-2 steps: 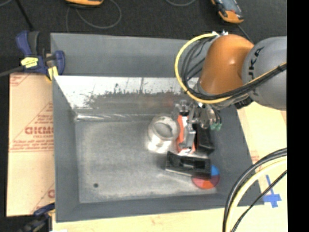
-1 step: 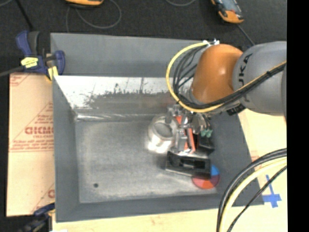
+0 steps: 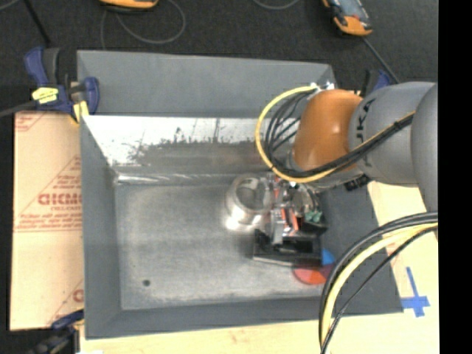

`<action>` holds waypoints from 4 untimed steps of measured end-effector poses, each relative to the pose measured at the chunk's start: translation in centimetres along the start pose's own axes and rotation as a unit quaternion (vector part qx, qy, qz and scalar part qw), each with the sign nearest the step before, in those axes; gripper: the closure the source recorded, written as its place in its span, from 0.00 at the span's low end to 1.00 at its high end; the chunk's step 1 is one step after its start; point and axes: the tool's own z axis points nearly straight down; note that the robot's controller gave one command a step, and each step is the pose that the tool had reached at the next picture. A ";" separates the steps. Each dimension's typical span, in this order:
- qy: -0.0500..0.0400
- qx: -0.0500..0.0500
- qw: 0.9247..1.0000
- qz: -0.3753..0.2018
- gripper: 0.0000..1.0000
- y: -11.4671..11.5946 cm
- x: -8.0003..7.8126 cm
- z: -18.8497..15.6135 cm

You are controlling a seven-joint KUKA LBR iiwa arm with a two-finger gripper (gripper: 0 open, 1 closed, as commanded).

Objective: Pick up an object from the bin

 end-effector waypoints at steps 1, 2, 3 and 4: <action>-0.002 0.000 1.000 0.000 1.00 -0.4 0.1 0.7; -0.002 0.000 1.000 0.000 1.00 -0.4 0.1 0.7; 0.000 -0.003 1.000 -0.011 1.00 -2.1 2.8 0.0; 0.004 0.000 1.000 0.003 1.00 -1.8 -0.3 -13.6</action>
Offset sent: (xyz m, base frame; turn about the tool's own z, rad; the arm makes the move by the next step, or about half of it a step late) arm 0.0000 0.0000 0.0000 0.0000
